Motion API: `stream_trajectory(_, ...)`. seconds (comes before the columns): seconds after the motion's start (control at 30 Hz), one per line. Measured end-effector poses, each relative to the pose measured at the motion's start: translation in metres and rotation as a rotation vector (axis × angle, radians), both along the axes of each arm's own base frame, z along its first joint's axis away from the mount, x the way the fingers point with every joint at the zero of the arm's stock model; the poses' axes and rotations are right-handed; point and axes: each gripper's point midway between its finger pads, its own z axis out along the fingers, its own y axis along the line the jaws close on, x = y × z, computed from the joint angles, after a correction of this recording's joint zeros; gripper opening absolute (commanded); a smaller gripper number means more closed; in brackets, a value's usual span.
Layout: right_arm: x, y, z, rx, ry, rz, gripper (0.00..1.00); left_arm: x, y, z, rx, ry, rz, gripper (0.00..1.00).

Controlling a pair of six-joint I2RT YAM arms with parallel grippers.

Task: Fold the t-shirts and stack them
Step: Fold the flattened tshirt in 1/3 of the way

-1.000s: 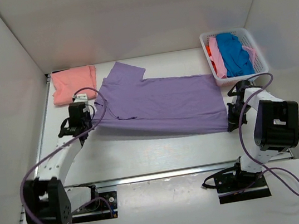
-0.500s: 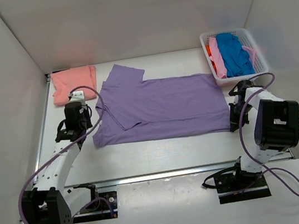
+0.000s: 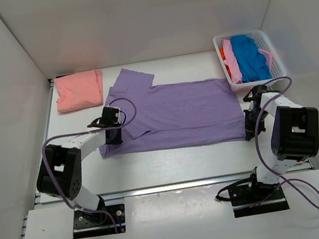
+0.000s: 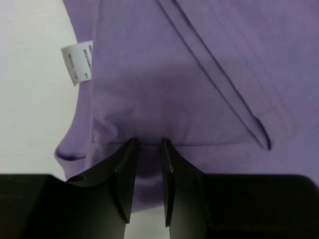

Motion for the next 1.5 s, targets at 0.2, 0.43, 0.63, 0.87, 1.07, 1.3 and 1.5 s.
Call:
stream_trajectory(0.2, 0.000, 0.000, 0.000, -0.002, 0.000, -0.001, 0.00, 0.006, 0.001, -0.006, 0.051, 0.050, 0.016, 0.37)
stream_trajectory(0.43, 0.000, 0.000, 0.000, -0.003, 0.001, 0.000, 0.00, -0.007, 0.009, -0.007, 0.079, 0.128, 0.052, 0.35)
stream_trajectory(0.63, -0.001, 0.002, 0.000, -0.002, 0.004, 0.006, 0.00, -0.026, 0.012, -0.009, 0.129, 0.201, 0.019, 0.30)
stream_trajectory(0.87, -0.003, 0.007, 0.002, -0.003, 0.008, 0.023, 0.00, -0.054, 0.022, -0.009, 0.151, 0.248, 0.007, 0.29)
stream_trajectory(1.07, -0.010, 0.010, 0.011, -0.011, 0.001, 0.023, 0.00, -0.077, 0.030, -0.007, 0.167, 0.294, 0.005, 0.29)
stream_trajectory(1.3, -0.019, 0.011, 0.029, -0.047, -0.005, 0.018, 0.00, -0.088, 0.055, -0.001, 0.197, 0.346, 0.063, 0.34)
stream_trajectory(1.5, -0.019, 0.015, 0.045, -0.076, -0.021, 0.032, 0.08, -0.083, 0.075, 0.014, 0.202, 0.320, 0.117, 0.39)
